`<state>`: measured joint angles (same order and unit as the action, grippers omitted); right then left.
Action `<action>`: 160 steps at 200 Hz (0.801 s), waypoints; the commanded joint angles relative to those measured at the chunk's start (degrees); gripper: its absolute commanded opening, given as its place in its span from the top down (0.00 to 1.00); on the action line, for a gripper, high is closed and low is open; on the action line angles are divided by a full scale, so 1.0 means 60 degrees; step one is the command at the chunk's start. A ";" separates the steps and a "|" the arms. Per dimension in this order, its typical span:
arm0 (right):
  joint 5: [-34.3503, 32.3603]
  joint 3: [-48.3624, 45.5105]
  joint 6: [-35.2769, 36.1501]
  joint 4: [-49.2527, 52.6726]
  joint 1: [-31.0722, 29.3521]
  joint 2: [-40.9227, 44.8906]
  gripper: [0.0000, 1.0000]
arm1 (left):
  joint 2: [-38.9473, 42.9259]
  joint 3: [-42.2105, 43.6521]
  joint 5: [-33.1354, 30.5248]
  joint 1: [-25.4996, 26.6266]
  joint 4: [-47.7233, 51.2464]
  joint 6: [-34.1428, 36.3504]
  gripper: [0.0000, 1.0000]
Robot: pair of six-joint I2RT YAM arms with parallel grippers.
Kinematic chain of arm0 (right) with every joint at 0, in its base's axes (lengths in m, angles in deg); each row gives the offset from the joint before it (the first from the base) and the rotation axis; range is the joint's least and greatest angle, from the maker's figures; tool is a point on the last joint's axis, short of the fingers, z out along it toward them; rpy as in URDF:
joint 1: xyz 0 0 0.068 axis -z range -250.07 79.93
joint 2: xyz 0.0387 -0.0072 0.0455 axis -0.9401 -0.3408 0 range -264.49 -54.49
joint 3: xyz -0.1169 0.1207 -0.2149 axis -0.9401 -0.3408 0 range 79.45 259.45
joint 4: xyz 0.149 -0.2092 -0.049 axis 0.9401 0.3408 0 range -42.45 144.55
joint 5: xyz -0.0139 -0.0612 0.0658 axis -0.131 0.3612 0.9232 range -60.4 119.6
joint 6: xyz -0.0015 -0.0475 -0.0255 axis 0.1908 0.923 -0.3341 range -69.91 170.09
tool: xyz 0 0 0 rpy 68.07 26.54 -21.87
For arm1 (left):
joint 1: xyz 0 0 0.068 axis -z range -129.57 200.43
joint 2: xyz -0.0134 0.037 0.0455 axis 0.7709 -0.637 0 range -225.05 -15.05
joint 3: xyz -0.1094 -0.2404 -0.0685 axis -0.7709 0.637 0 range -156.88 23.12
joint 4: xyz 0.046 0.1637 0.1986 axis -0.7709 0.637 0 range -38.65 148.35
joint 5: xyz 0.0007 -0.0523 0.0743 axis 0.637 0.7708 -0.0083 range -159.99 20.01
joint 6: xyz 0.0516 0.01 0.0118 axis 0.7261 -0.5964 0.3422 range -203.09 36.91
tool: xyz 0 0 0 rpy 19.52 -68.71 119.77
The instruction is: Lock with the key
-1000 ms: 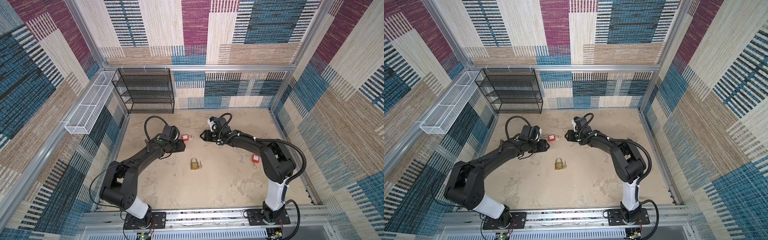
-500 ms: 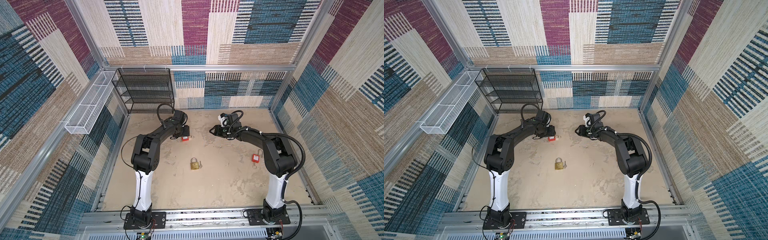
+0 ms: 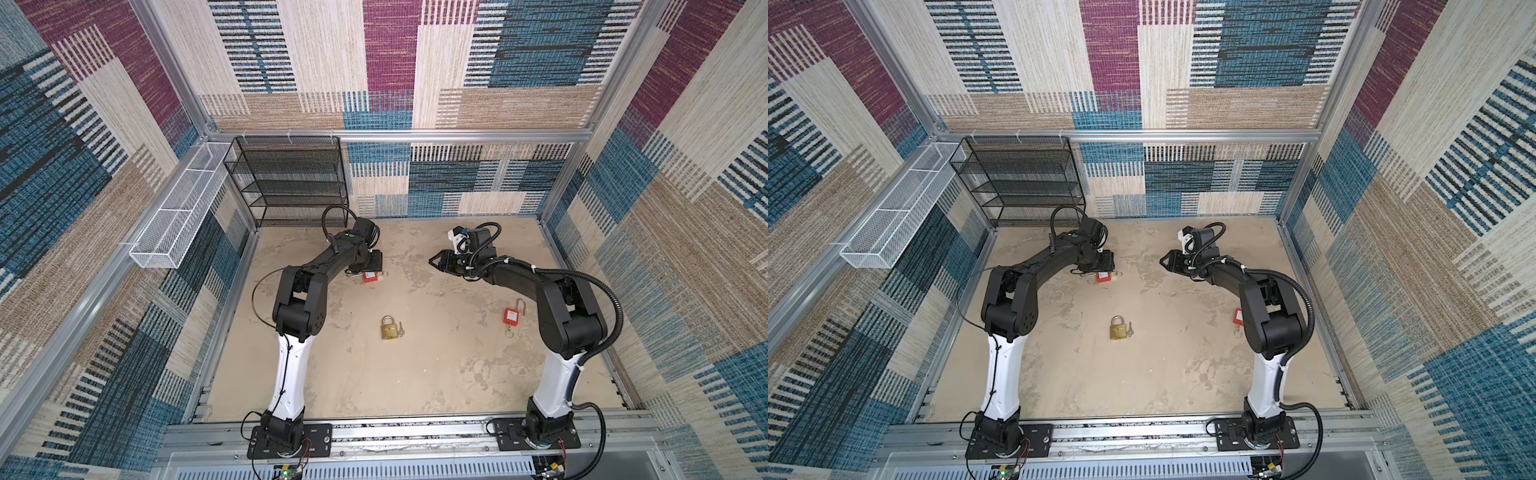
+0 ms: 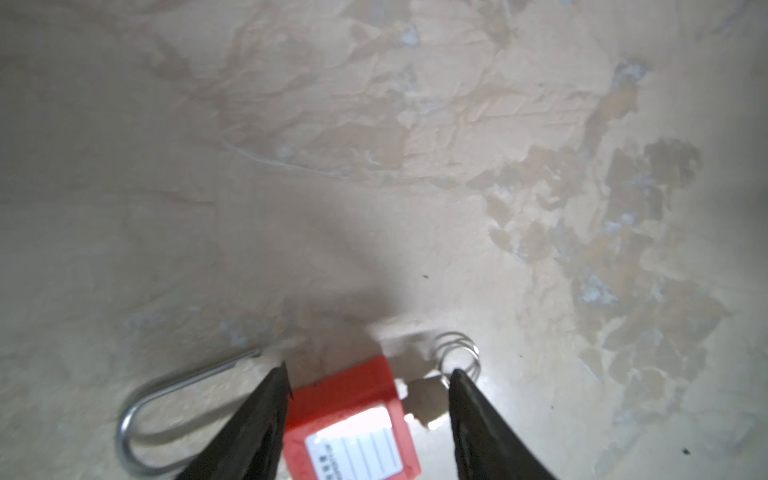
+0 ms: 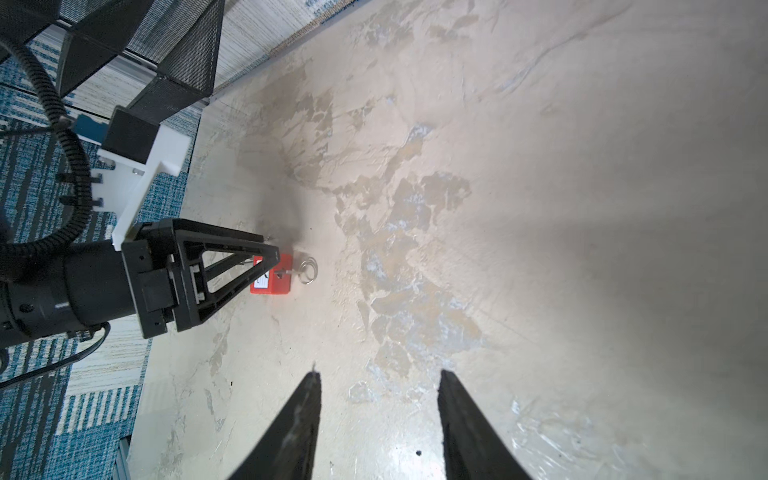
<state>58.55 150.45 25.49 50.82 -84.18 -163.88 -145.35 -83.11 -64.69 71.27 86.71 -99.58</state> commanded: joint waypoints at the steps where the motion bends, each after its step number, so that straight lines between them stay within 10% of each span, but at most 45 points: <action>1: 0.0119 -0.0094 0.0069 -0.0440 0.0021 0.0183 0.52 | -0.0239 -0.0277 0.0685 0.0178 0.0419 0.0323 0.37; 160: 0.0271 -0.0925 0.0356 -0.0386 0.0027 0.1163 0.51 | 0.0510 -0.0225 -0.0224 0.0540 0.1541 0.0980 0.35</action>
<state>59.71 144.77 27.81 49.99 -83.98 -157.25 -142.66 -84.75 -64.25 74.75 93.29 -95.14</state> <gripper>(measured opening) 0.488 0.647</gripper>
